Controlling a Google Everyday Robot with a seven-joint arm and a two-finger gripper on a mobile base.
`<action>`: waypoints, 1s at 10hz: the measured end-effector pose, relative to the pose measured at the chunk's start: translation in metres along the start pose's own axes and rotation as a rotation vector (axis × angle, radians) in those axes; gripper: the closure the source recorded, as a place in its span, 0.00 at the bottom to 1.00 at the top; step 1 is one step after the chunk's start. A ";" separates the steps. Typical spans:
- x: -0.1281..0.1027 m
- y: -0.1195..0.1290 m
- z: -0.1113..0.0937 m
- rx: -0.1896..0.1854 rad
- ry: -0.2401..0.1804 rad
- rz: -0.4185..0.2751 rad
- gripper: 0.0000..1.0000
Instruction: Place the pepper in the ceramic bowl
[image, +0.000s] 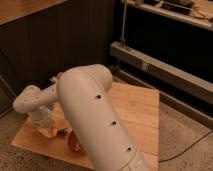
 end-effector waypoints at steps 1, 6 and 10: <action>-0.002 0.001 -0.004 -0.004 -0.012 0.002 1.00; 0.000 0.007 -0.038 -0.003 -0.052 0.008 1.00; 0.005 0.016 -0.060 0.018 -0.027 -0.016 1.00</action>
